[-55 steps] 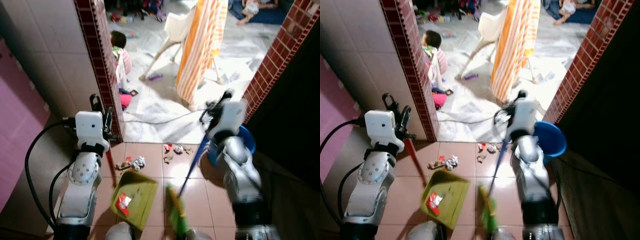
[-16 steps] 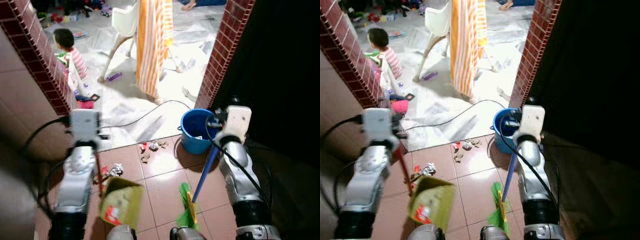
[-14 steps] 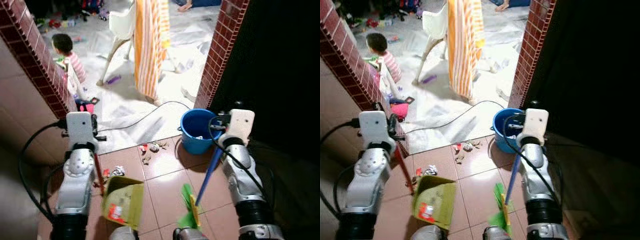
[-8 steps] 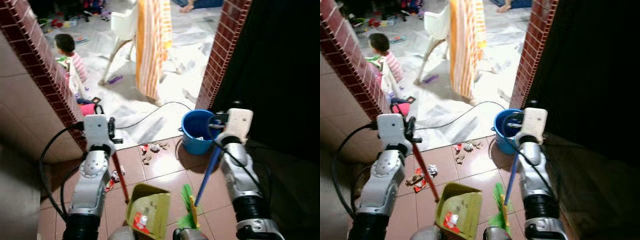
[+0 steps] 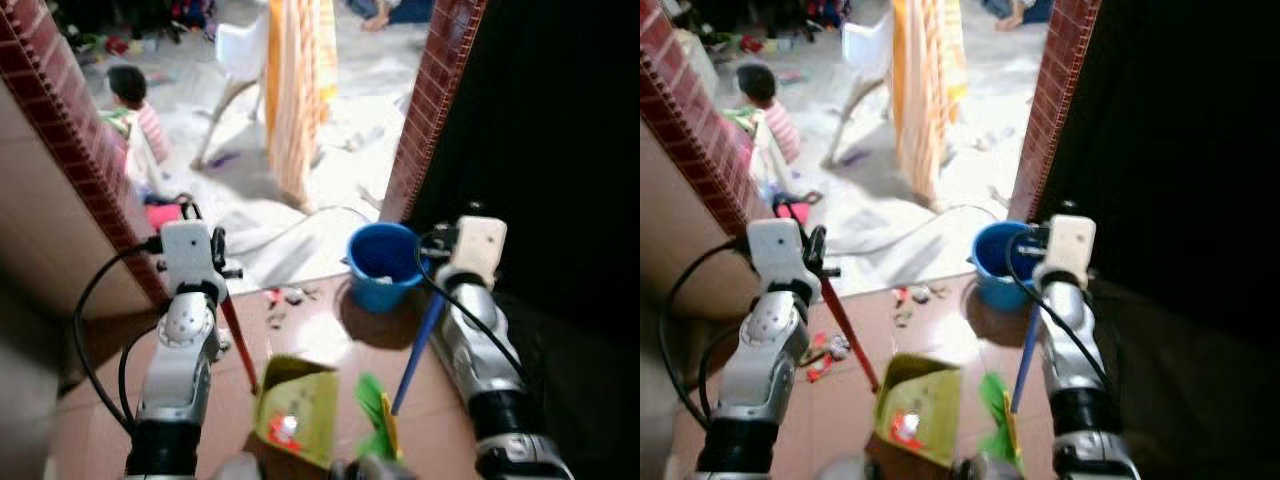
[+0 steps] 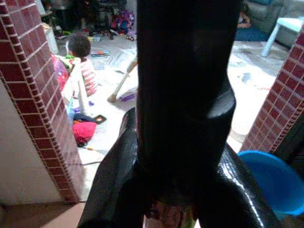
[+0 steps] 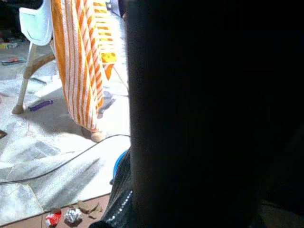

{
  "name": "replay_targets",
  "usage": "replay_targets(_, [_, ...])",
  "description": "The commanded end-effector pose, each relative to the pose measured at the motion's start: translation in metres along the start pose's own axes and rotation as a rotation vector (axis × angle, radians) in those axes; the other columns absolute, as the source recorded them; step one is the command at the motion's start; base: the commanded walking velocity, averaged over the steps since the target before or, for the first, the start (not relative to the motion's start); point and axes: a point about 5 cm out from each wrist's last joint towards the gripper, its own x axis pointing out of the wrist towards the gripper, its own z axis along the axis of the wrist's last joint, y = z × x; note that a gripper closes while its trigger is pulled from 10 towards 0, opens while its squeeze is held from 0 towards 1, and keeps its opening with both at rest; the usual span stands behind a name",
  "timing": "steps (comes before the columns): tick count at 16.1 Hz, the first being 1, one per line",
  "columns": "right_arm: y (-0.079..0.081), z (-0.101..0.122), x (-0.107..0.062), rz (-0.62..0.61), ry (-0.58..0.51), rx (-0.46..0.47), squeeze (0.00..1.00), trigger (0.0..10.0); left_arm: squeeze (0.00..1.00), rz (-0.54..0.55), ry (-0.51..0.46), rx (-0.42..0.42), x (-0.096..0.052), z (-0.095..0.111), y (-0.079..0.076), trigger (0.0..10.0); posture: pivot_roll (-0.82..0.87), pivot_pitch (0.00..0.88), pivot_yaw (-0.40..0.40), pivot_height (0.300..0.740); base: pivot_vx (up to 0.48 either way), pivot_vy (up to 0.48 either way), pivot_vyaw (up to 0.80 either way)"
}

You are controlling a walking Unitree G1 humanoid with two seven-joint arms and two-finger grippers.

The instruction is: Sweep floor

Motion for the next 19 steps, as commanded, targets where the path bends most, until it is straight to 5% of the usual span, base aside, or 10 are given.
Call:
replay_targets(1, [-0.005, 0.001, 0.002, -0.007, 0.001, -0.023, 0.00, 10.0, 0.00, -0.004, -0.060, 0.012, 0.000, 0.012, -0.002, 10.0, -0.01, 0.000, 0.012, 0.740, 0.000, 0.000, 0.00])
replay_targets(5, [-0.003, 0.004, 0.003, 0.011, -0.014, -0.043, 0.00, 10.0, 0.00, 0.023, -0.071, -0.041, 0.000, 0.014, -0.002, 10.0, -0.02, 0.000, 0.009, 0.740, 0.000, 0.000, 0.00])
replay_targets(10, [-0.002, 0.004, 0.004, 0.022, -0.022, -0.062, 0.00, 10.0, 0.00, 0.121, -0.197, -0.076, 0.014, 0.058, 0.011, 10.0, -0.02, 0.000, 0.012, 0.740, 0.000, 0.000, 0.00])
replay_targets(13, [-0.007, -0.003, 0.001, 0.015, -0.005, -0.072, 0.00, 10.0, 0.00, 0.174, -0.370, -0.014, 0.010, 0.097, 0.021, 10.0, -0.01, 0.000, 0.011, 0.740, 0.000, 0.000, 0.00])
replay_targets(19, [-0.003, -0.009, -0.002, 0.029, 0.013, -0.073, 0.00, 10.0, 0.00, 0.220, -0.488, -0.039, 0.013, 0.137, 0.028, 10.0, -0.01, 0.000, 0.005, 0.740, 0.000, 0.000, 0.00])
